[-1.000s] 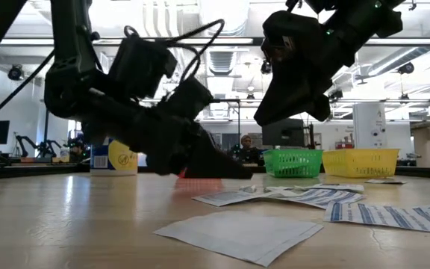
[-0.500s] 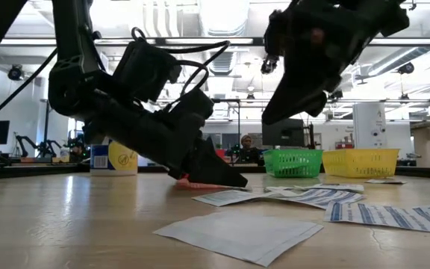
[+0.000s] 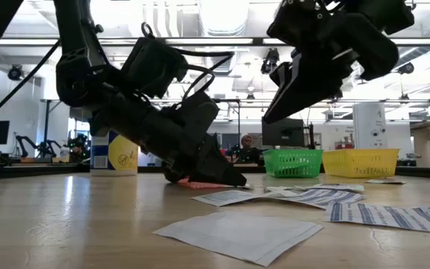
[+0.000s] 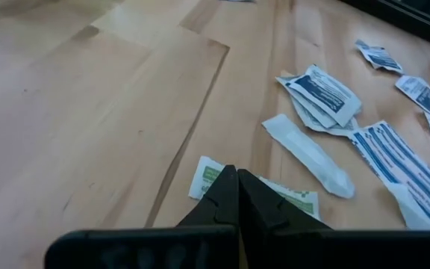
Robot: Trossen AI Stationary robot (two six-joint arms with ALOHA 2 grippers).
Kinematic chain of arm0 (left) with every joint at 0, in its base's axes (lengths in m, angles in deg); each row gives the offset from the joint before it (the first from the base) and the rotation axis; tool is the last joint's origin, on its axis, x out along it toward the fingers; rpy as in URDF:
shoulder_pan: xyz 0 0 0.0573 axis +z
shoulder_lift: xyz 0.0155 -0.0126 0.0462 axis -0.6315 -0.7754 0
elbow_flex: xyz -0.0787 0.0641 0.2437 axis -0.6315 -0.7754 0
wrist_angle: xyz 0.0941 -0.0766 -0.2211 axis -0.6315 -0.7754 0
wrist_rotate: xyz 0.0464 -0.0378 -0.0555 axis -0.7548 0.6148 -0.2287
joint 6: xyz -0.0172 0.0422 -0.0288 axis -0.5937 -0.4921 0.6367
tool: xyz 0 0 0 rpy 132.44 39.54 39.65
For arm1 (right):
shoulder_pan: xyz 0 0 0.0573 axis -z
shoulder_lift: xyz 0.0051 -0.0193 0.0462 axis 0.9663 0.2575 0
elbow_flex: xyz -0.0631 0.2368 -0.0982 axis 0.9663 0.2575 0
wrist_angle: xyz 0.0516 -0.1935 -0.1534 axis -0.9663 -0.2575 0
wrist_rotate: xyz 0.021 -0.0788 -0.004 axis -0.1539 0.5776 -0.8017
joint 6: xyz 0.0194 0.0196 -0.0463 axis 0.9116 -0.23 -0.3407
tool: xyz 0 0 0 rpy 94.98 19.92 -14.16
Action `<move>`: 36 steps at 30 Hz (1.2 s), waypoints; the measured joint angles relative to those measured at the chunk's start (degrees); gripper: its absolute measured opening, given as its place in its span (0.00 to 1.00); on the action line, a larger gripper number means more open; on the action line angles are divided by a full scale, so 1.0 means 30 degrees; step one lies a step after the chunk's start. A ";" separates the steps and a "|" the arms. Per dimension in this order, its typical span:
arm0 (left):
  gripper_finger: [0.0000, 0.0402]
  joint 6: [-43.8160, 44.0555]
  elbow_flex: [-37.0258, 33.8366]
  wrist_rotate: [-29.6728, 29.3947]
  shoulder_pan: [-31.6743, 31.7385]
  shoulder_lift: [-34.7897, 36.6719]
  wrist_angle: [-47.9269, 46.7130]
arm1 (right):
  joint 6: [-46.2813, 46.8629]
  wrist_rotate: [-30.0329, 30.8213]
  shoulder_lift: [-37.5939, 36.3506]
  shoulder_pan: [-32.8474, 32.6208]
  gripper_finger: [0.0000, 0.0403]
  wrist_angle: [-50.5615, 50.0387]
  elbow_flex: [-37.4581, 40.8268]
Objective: Pick & Place First Aid Supplies
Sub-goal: Put the green bandage in the yellow bin
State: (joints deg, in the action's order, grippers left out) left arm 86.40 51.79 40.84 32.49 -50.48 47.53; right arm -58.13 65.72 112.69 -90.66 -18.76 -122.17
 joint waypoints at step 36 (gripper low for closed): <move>0.00 0.0966 0.0212 -0.0267 -0.0015 0.0121 -0.1114 | -0.6525 -0.0007 0.7542 0.0205 0.23 -0.9125 -0.8617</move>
State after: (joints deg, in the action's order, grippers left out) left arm 89.30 52.42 40.04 32.44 -50.12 44.19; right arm -77.70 65.70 135.31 -90.05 -46.13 -148.02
